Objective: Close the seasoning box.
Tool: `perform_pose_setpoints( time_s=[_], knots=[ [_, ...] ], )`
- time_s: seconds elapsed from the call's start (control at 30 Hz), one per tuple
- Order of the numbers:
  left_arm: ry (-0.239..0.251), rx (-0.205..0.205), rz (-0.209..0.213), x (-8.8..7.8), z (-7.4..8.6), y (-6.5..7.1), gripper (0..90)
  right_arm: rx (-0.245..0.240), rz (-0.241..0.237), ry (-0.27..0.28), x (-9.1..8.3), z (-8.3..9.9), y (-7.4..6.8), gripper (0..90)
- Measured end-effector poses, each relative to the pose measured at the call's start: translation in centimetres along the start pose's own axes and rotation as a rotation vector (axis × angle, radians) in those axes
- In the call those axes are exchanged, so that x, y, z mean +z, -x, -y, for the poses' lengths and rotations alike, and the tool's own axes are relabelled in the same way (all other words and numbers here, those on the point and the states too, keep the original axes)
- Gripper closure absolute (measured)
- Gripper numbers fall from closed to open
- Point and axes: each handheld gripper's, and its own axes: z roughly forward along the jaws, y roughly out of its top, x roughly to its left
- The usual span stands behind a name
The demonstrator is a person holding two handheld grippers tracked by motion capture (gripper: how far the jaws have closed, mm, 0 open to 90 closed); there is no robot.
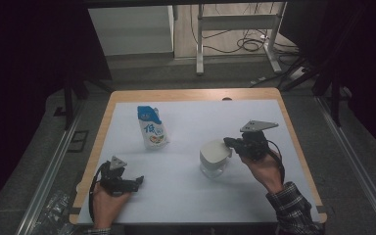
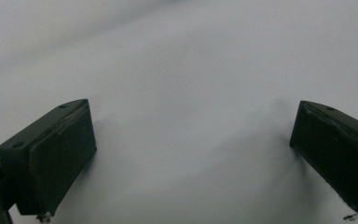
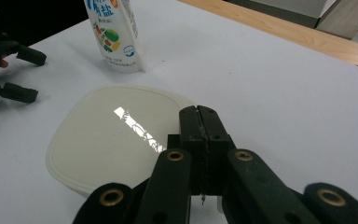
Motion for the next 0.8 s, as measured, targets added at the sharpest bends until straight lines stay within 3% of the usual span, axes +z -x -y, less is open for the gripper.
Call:
perform_pose_setpoints(
  time_s=[0.8],
  knots=[
    [0.0,0.0,0.0,0.0,0.0,0.01,0.4,-0.014,0.021,0.003,0.09,0.05,0.06,89.5]
  ],
)
